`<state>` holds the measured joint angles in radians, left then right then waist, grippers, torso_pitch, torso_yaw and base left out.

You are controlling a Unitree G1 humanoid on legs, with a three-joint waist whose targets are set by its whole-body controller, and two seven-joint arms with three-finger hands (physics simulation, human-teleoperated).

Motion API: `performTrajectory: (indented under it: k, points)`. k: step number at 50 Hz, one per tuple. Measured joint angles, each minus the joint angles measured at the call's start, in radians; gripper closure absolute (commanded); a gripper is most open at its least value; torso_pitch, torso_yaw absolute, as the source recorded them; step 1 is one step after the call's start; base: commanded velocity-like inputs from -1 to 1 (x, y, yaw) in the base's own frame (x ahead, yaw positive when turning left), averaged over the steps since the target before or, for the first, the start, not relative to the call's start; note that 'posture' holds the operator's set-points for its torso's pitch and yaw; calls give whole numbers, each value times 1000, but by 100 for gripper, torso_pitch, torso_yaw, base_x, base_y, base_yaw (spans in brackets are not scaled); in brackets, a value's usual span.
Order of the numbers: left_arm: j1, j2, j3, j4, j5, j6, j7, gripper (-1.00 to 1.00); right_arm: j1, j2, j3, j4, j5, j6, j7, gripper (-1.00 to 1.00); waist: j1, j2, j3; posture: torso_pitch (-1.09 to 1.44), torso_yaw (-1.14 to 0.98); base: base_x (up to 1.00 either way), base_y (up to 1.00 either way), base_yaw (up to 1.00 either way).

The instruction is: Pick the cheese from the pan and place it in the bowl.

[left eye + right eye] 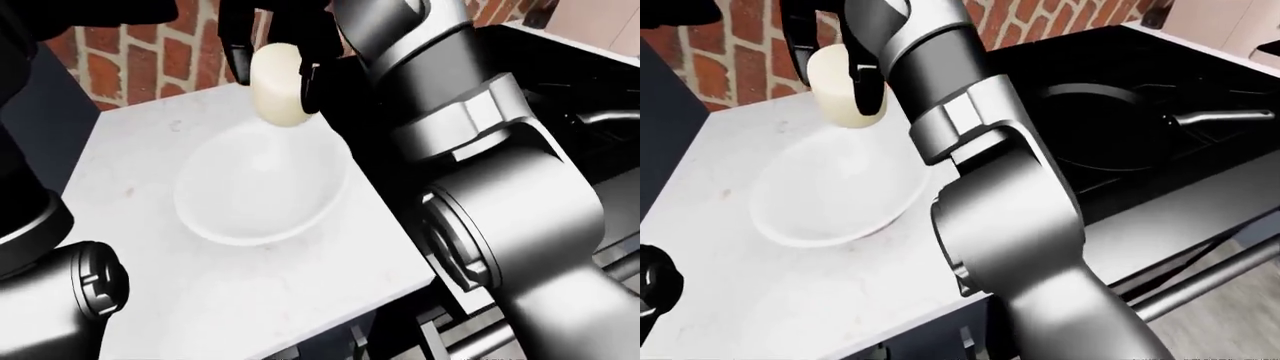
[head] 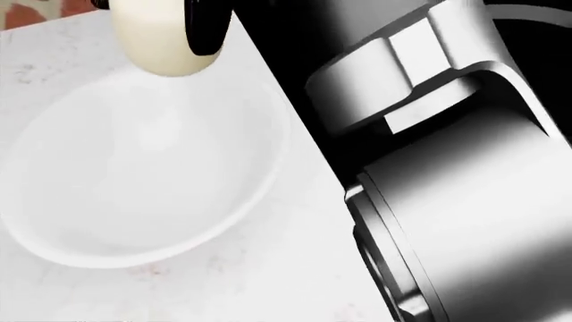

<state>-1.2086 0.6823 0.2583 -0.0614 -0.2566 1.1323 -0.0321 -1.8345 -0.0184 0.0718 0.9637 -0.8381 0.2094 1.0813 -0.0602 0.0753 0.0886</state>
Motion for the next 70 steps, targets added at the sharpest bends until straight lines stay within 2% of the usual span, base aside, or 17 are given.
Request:
performTrajectory:
  k: [18,35,63,70]
  points:
    - [-2,1,3,2,-3,0,-3,-100,97,82,34,-184,-36,68,100,100,-1,5,-1,0,0,0,0,0]
    - [-5,3,0,7,0,-2,-3,-100,152,120,42,-250,-82,91,163,100,-6,8,-5,0,0,0,0,0]
    - [-10,24,13,19,-8,-1,-8,-100,213,224,74,-387,-158,130,248,100,-12,16,-6,0,0,0,0,0]
    - [3,26,18,12,-14,-10,-4,-100,265,232,78,-405,-184,126,262,100,-12,18,-6,0,0,0,0,0]
